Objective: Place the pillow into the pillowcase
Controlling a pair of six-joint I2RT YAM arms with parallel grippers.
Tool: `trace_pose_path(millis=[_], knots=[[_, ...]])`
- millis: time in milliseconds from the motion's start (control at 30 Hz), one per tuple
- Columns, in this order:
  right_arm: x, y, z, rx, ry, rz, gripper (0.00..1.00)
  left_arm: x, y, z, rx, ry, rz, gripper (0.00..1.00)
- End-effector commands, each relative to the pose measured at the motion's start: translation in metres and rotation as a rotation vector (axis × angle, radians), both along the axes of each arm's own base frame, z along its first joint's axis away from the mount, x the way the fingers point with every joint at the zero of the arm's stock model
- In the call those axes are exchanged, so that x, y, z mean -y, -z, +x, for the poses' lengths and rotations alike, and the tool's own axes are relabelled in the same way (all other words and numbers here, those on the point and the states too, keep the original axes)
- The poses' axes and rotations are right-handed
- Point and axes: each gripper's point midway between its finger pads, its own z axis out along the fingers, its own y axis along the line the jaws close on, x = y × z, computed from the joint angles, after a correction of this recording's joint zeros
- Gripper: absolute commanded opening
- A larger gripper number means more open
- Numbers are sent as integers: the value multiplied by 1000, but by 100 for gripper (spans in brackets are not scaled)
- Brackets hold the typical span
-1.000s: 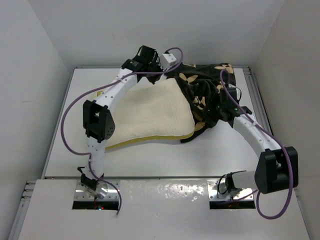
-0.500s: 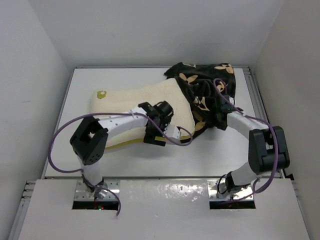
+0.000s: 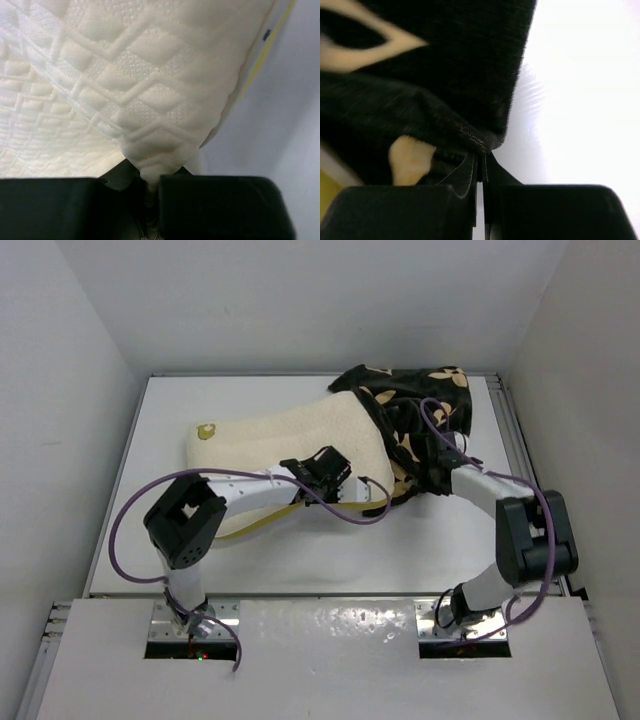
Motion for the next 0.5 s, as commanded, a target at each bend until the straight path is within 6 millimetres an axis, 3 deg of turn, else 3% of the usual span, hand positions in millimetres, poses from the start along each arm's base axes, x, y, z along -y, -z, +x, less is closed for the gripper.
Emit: trace_pose_path(millis=[0, 33, 133, 167, 300, 367, 467], knots=[[-23, -58, 10, 170, -146, -65, 0, 34, -12, 11, 17, -12, -118, 0], [-29, -68, 9, 193, -208, -107, 0, 44, -28, 19, 40, -17, -147, 0], [-66, -100, -4, 290, -415, -139, 0, 49, -35, 21, -34, -38, -148, 0], [-83, -112, -13, 334, -491, -120, 0, 55, -46, 23, -60, -39, -166, 0], [-111, -126, -35, 400, -684, -71, 0, 52, -70, 34, -70, -81, -203, 0], [-117, -124, -45, 392, -733, -50, 0, 54, -84, 34, -87, -90, -238, 0], [-105, -125, -47, 370, -674, -67, 0, 48, -102, 42, -125, -118, -301, 0]])
